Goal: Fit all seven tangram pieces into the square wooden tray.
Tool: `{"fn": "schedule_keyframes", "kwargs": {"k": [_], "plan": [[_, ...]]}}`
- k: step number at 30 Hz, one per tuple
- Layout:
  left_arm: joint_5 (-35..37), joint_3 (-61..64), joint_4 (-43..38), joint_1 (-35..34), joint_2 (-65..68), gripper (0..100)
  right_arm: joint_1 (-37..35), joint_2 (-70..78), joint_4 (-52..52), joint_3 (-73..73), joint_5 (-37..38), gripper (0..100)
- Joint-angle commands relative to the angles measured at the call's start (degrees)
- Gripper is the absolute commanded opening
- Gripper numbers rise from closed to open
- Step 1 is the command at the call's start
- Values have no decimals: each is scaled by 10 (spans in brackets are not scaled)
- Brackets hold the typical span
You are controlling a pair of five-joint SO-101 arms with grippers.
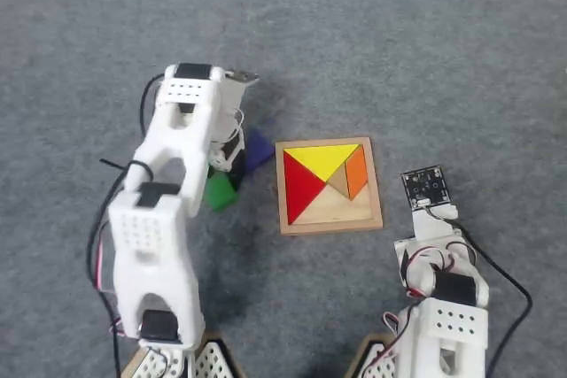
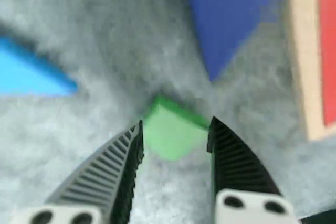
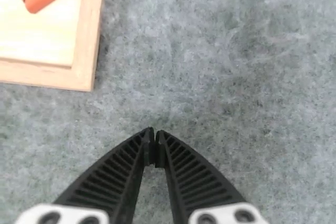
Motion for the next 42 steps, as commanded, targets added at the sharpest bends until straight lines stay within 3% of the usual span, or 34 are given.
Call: {"fn": "schedule_keyframes", "kwargs": {"k": [1,4,10,13,19,31,42], "plan": [[-26,40,1,-4,-171,194,-3,-7,-12,-6,8,8],[-57,118,-16,-4,-259,195,-3,-7,-12,-6,8,8],[-91,314,-193,-4,-278,196,-3,-7,-12,-6,8,8],[-91,346,-256,-4,-239,196,-3,-7,-10,-6,8,8],[-99,342,-306,-21,-152,196,-2,-7,-10,-6,8,8],[-119,279,-254,-27,-96,191,-2,-7,-11,-6,8,8],[-127,279,-245,-29,-149,49,-1,-7,-11,-6,8,8]]}}
